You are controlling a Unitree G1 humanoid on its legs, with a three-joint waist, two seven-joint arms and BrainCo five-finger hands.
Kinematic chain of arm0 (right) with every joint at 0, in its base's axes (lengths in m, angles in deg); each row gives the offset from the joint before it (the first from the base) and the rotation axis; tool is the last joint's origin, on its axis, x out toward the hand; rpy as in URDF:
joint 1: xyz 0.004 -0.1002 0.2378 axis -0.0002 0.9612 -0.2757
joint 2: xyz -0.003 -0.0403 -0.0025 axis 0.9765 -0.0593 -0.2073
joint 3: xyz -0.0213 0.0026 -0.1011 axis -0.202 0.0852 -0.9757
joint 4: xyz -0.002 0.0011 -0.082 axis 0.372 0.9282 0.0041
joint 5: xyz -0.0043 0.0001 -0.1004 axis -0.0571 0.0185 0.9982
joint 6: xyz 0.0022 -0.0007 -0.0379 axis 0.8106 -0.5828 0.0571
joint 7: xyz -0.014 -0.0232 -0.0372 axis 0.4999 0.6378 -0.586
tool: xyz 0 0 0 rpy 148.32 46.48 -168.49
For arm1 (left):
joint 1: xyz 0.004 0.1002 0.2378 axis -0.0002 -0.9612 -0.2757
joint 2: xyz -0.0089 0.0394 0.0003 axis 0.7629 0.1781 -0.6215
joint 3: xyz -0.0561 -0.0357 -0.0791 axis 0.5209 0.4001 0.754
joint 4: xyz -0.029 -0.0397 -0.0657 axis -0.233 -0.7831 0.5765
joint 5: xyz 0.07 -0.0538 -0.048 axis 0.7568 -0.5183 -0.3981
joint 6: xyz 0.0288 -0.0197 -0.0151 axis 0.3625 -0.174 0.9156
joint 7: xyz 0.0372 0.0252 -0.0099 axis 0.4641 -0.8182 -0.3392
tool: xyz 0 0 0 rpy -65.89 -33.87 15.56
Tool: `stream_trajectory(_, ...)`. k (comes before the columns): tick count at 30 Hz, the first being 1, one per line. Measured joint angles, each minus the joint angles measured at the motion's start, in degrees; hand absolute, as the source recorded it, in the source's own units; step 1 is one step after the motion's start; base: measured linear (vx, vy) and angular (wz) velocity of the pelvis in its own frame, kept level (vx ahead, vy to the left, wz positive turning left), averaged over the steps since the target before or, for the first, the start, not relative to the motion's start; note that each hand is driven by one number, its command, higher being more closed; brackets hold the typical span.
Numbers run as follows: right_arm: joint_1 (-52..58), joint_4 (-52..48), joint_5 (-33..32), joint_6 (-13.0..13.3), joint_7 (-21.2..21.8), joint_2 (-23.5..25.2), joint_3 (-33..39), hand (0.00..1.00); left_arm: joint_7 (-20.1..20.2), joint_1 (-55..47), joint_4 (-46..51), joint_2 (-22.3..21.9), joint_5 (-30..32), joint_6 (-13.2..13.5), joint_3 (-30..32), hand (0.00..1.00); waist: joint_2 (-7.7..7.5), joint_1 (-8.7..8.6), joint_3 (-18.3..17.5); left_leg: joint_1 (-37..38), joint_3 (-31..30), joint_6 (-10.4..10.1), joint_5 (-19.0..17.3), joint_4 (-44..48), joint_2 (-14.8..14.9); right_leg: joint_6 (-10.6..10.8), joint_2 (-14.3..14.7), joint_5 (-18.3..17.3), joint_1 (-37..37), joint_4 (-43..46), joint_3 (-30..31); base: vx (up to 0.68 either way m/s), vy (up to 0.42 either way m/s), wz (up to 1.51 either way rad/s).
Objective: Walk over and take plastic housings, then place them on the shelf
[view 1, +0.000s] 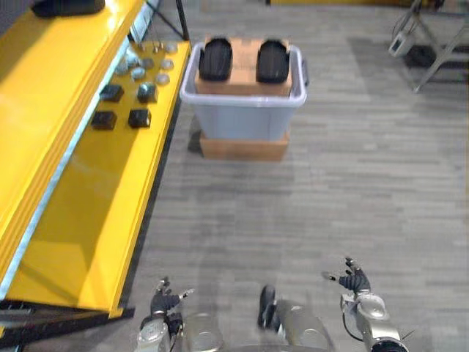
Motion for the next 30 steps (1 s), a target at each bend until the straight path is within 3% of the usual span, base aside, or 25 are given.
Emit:
stream_trajectory(2,-0.3,0.7,-0.3,-0.2,0.0,0.0,0.0,0.0,0.0,-0.3,0.2,-0.3,0.0,0.0,0.0,0.0,-0.04,0.68,0.4,-3.0,0.0,-1.2,1.1,-26.2,-6.9,1.3,-0.3,-1.3,5.8,-4.4,0.6,0.55,-0.014,-0.11)
stream_trajectory(3,-0.3,0.8,-0.3,-0.2,0.0,0.0,0.0,0.0,0.0,-0.3,0.2,-0.5,0.0,0.0,0.0,0.0,0.21,1.2,0.4,-2.9,-0.5,-2.0,2.8,-33.4,-8.2,1.8,-0.3,-1.8,7.2,-5.4,1.1,0.55,0.044,-0.36)
stream_trajectory(4,0.1,0.8,-0.3,-0.2,-0.1,0.0,0.5,0.0,0.0,-0.5,0.2,-1.1,0.0,0.0,0.0,0.0,1.39,2.78,0.1,-3.4,-2.6,-4.0,5.7,-44.9,-9.5,2.8,0.4,-2.9,9.6,-6.9,2.3,0.56,0.095,-0.55)
stream_trajectory(5,0.6,1.1,-0.3,-0.2,-0.5,0.1,0.5,0.0,0.0,-0.9,0.1,-1.9,0.0,0.0,0.1,0.0,2.11,3.45,-0.1,-4.1,-3.2,-4.5,6.1,-49.6,-9.6,4.0,1.2,-4.9,11.9,-7.5,3.4,0.56,0.123,-0.53)
stream_trajectory(6,0.7,1.8,-0.2,-0.2,-0.5,0.3,0.4,0.0,0.0,-1.2,-0.1,-1.9,0.0,-0.1,0.1,0.0,2.25,3.39,-0.2,-4.3,-3.2,-3.2,7.5,-49.7,-9.8,4.7,1.2,-6.1,13.5,-7.4,3.8,0.73,0.205,-0.39)
stream_trajectory(7,1.0,2.3,-0.2,-0.3,-0.7,1.1,0.4,0.0,0.0,-1.7,-0.3,-1.7,-0.2,-0.5,1.0,0.0,0.87,3.45,-1.1,-3.2,-3.0,1.6,14.7,-48.5,-11.0,6.5,-0.5,-7.8,15.4,-6.3,4.7,0.8,0.238,-0.14)
stream_trajectory(8,1.7,2.4,-0.1,-0.3,-0.7,1.2,0.4,0.0,-0.1,-1.9,-0.2,-2.1,-0.1,-0.5,1.9,0.0,-0.89,3.19,-2.8,-2.2,-2.3,5.1,18.5,-49.7,-12.8,8.5,-3.2,-9.1,14.2,-1.5,5.4,0.83,0.253,-0.1)
stream_trajectory(9,1.8,2.6,-0.1,-0.2,-0.7,1.3,0.6,0.0,0.0,-1.8,-0.1,-2.2,-0.1,-0.5,2.2,0.0,-1.71,3.12,-3.3,-1.3,-1.6,5.7,18.8,-49.9,-13.8,9.7,-4.8,-9.8,12.6,2.9,6.1,0.7,0.223,-0.04)
stream_trajectory(10,1.8,3.8,-0.1,-0.2,-0.7,1.5,1.2,0.0,0.0,-1.6,-0.2,-2.3,-0.2,-0.5,2.1,0.0,-3.18,3.0,-3.5,0.3,-0.8,7.2,16.5,-48.5,-15.4,11.8,-7.2,-10.0,8.8,14.7,7.6,0.67,0.208,0.05)
stream_trajectory(11,2.3,5.0,-0.1,-0.4,-0.7,1.9,2.2,0.0,0.0,-0.9,-0.6,-2.2,-0.1,-0.7,2.1,0.0,-3.7,2.84,-3.5,2.7,-1.0,7.6,12.9,-46.1,-16.2,18.0,-9.2,-5.2,4.2,28.3,8.2,0.67,0.187,0.12)
stream_trajectory(12,2.8,5.2,-0.1,-0.5,-0.7,2.1,2.2,0.0,0.0,-0.6,-0.8,-2.1,-0.1,-0.9,2.1,0.0,-3.65,2.64,-3.4,4.3,-1.3,7.6,11.2,-45.5,-16.4,20.7,-10.2,-1.8,2.0,35.2,8.4,0.65,0.17,0.18)
stream_trajectory(13,3.4,5.2,-0.1,-0.6,-0.5,2.4,2.0,0.0,-0.1,-0.3,-0.9,-1.9,-0.1,-1.3,2.0,0.0,-3.67,2.65,-3.4,8.4,-1.8,7.6,8.7,-45.8,-17.0,19.3,-12.6,-0.8,-1.6,46.1,7.4,0.64,0.158,0.13)
stream_trajectory(14,3.9,5.2,-0.1,-0.5,0.0,2.9,1.9,0.0,-0.1,-0.4,-0.9,-1.7,-0.2,-1.3,1.9,0.0,-3.34,2.19,-3.3,15.2,-2.4,7.5,6.8,-48.2,-17.4,12.9,-15.3,-3.0,-4.8,54.1,3.3,0.62,0.151,0.11)
stream_trajectory(16,4.0,4.9,-0.1,-0.3,0.4,2.8,0.8,0.0,-0.1,-0.3,-0.9,-1.3,-0.2,-1.2,1.6,0.0,-2.47,1.13,-3.6,20.7,-3.7,7.3,5.7,-50.6,-17.1,10.3,-16.1,-5.2,-8.0,54.1,-0.2,0.54,0.089,0.34)
stream_trajectory(17,3.5,4.8,0.0,-0.3,0.5,2.9,0.0,0.0,0.0,0.0,-0.7,-0.5,-0.3,-1.0,1.3,0.0,-2.09,-0.15,-3.5,24.5,-4.3,7.1,5.5,-52.1,-16.8,9.6,-15.7,-7.4,-11.7,47.6,-2.3,0.51,0.027,0.46)
stream_trajectory(19,2.9,4.8,-0.1,-0.3,0.5,2.8,0.2,0.0,0.0,0.1,-0.7,-0.3,-0.3,-1.0,1.3,0.0,-2.04,-0.21,-3.5,26.4,-4.3,6.3,5.0,-52.0,-15.7,10.0,-13.5,-7.7,-14.9,34.6,-2.1,0.51,-0.061,0.24)
stream_trajectory(21,2.8,4.7,0.0,-0.3,0.4,2.9,0.4,0.0,-0.1,-0.4,-0.6,0.1,-0.2,-1.0,1.4,0.0,-1.95,-0.02,-3.5,28.6,-4.7,3.4,3.3,-52.2,-14.8,10.0,-9.4,-1.8,-16.1,16.2,0.3,0.49,-0.11,0.22)
stream_trajectory(22,3.6,4.8,0.0,-0.4,0.5,3.6,0.4,0.0,-0.1,-1.4,-0.6,1.2,-0.1,-1.1,1.5,0.0,-3.35,0.12,-3.9,29.7,-4.7,1.4,1.8,-52.2,-15.7,9.0,-8.2,8.1,-16.5,8.2,3.8,0.48,-0.179,0.57)
stream_trajectory(23,4.7,4.9,0.0,-0.4,0.5,4.3,0.4,0.0,0.0,-2.2,-0.9,2.0,-0.1,-1.1,1.7,0.0,-6.41,-0.07,-4.5,31.4,-6.0,0.7,-0.5,-51.0,-17.3,3.6,-8.6,14.2,-16.5,9.1,5.0,0.49,-0.217,0.44)
stream_trajectory(24,5.2,5.2,0.0,-0.6,0.5,3.8,0.4,0.0,-0.1,-2.4,-1.1,1.3,-0.1,-1.2,2.0,0.0,-5.57,0.43,-4.9,31.6,-6.3,0.3,-1.9,-49.9,-16.5,4.1,-8.2,11.4,-16.0,9.6,4.3,0.56,-0.287,0.24)
stream_trajectory(25,4.7,4.6,0.0,-0.5,0.4,3.7,0.9,0.0,-0.1,-2.6,-1.1,-0.5,0.0,-1.2,2.5,0.0,-2.87,0.72,-5.3,29.6,-6.4,-1.4,-4.0,-45.3,-13.3,3.7,-6.0,10.6,-14.4,7.2,3.2,0.41,-0.23,0.14)
stream_trajectory(28,5.1,4.0,-0.1,-0.5,0.4,3.7,1.1,0.0,0.2,-1.9,-1.0,-3.4,0.0,-1.2,2.5,0.0,-0.94,0.13,-4.5,22.0,-6.8,-3.1,-5.3,-27.9,-8.6,2.9,-3.5,10.3,-8.4,0.4,0.5,0.33,-0.187,0.35)
stream_trajectory(30,5.2,3.5,-0.1,-0.5,0.3,3.9,1.8,0.0,0.2,-2.4,-1.1,-4.4,0.0,-1.2,2.2,0.0,-0.57,0.62,-4.6,20.6,-6.1,-2.3,-6.6,-25.1,-6.3,2.3,-2.2,9.7,-5.0,-1.6,0.4,0.28,-0.083,-0.04)
